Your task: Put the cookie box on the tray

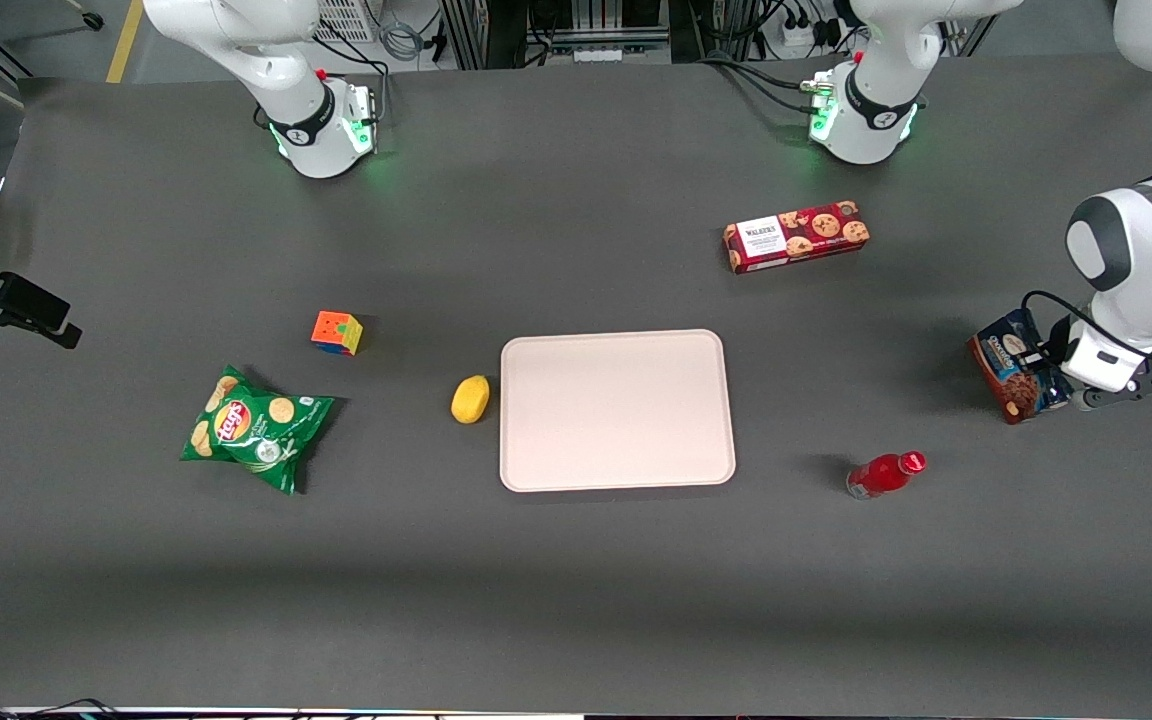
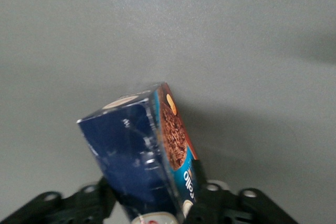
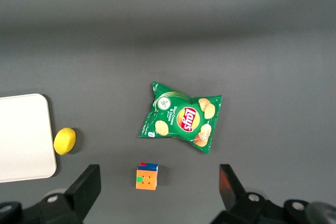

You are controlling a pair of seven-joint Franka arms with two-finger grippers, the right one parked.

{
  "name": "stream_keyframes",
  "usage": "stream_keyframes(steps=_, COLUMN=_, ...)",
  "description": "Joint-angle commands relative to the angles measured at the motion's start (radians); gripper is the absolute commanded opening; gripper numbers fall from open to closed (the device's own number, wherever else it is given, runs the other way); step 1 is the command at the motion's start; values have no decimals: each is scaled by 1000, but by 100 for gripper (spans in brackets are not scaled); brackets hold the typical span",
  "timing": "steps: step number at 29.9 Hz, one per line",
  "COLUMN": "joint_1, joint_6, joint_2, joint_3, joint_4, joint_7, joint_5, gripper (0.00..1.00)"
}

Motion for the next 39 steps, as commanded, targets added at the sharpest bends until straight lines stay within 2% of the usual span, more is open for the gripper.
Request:
stream_keyframes(steps=1, joint_1=-9, joint_6=-156, joint_2=-97, joint_3=0, joint_4=73, joint_7=65, joint_5=-16, gripper=0)
stream_keyframes(steps=11, joint_1=-15, joint_6=-662, joint_2=-139, joint_3=-75, joint_4=459, joint_7=86, joint_5=-20, gripper=0)
stream_keyframes(steps=12, joint_1=-15, joint_6=-761, joint_2=-140, joint_3=-110, joint_4=549, joint_7=79, joint_5=-23, gripper=0)
stream_keyframes(steps=15, joint_1=-17, joint_6=-889, joint_2=-137, joint_3=-164, joint_4=686, joint_7=54, joint_5=-42, gripper=0)
stream_keyframes(steps=20, joint_1=-18, joint_6=-1026, joint_2=-125, joint_3=-287, joint_4=861, joint_7=-74, joint_5=-69, gripper=0)
stream_keyframes(steps=27, joint_1=-18, joint_6=-1026, joint_2=-105, joint_3=-521, joint_4=879, joint_7=-282, joint_5=-74, gripper=0)
stream_keyframes(steps=30, joint_1=-18, joint_6=-995, joint_2=-61, joint_3=-595, joint_4=875, joint_7=-303, joint_5=-86, gripper=0)
stream_keyframes(steps=35, joint_1=-25, joint_6=-839, joint_2=10, joint_3=-669, joint_4=796, joint_7=-362, joint_5=-105, gripper=0)
stream_keyframes(steps=39, joint_1=-31, joint_6=-664, joint_2=74, joint_3=-727, joint_4=689, joint_7=-463, joint_5=-80, gripper=0)
